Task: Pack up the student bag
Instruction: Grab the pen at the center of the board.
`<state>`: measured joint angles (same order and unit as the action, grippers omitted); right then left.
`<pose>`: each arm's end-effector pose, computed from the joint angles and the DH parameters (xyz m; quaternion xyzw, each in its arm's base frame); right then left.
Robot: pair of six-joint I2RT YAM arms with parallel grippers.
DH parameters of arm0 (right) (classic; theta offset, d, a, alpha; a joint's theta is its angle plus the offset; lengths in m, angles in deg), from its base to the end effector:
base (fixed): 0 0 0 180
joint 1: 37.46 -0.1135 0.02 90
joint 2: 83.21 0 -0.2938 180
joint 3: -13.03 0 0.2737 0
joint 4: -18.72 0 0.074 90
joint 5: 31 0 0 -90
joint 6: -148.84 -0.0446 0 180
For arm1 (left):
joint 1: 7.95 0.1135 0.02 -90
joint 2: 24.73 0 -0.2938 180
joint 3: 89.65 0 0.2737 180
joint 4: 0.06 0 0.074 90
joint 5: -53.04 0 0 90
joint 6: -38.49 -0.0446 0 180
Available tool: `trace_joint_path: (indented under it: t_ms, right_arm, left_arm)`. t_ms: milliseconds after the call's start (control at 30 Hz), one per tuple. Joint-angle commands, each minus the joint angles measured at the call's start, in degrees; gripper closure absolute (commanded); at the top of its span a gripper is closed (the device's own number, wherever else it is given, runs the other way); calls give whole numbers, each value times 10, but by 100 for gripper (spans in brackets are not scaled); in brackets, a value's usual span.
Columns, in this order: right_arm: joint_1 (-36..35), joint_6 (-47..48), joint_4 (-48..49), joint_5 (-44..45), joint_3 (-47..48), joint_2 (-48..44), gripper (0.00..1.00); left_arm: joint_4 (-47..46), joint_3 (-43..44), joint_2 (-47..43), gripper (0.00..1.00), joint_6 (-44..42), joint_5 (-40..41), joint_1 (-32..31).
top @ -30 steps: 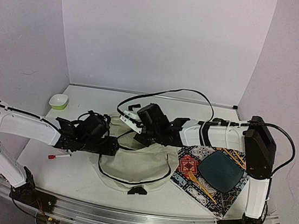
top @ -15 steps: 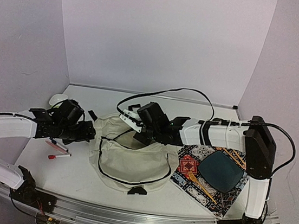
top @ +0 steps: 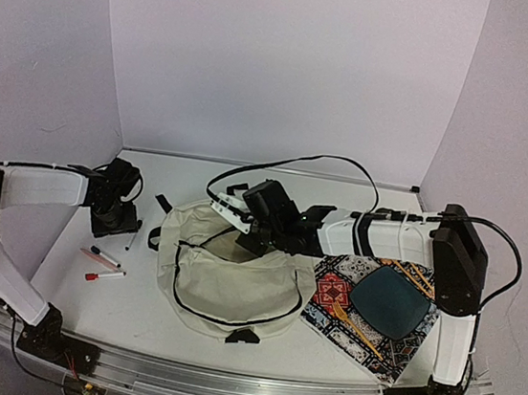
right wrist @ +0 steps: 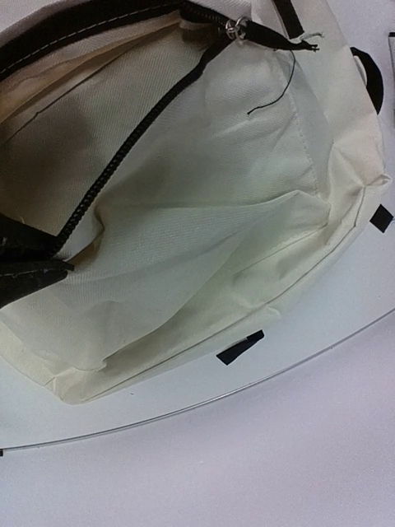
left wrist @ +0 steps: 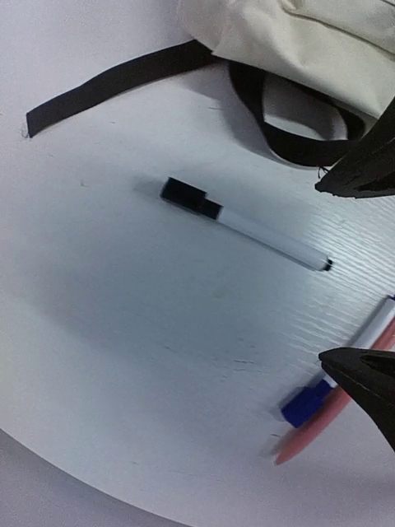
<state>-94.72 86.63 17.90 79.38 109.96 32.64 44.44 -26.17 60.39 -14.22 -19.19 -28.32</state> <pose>0.2921 0.4256 0.2500 -0.4690 0.6620 0.0041 0.5845 0.2827 -0.0905 0.1988 -0.1738 0.9514 0.0339 0.2518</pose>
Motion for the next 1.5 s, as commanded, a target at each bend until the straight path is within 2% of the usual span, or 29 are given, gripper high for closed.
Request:
trace_joint_path:
  t_ms: [0, 167, 367, 667, 767, 1067, 1333, 1467]
  right_arm:
    - [2, -3, 11, 10, 10, -29, 97]
    - [3, -6, 12, 5, 9, -32, 97]
    - [2, -11, 12, 0, 13, -32, 97]
    - [1, -8, 13, 2, 12, -33, 98]
    - [1, -6, 14, 3, 12, -33, 98]
    - [1, -5, 17, 4, 14, -29, 98]
    - [1, -5, 18, 4, 13, -28, 98]
    - [2, -5, 18, 5, 14, -29, 98]
  left_arm:
    - [-8, 84, 73, 37, -70, 2, 13]
    - [-13, 131, 152, 41, -99, -23, 32]
    - [-18, 159, 202, 48, -114, -52, 48]
    - [-25, 148, 229, 68, -121, -98, 57]
    - [-28, 132, 230, 73, -121, -113, 57]
    - [-34, 96, 210, 79, -118, -159, 57]
    - [-33, 91, 165, 99, -109, -152, 57]
    - [-36, 81, 110, 100, -106, -151, 52]
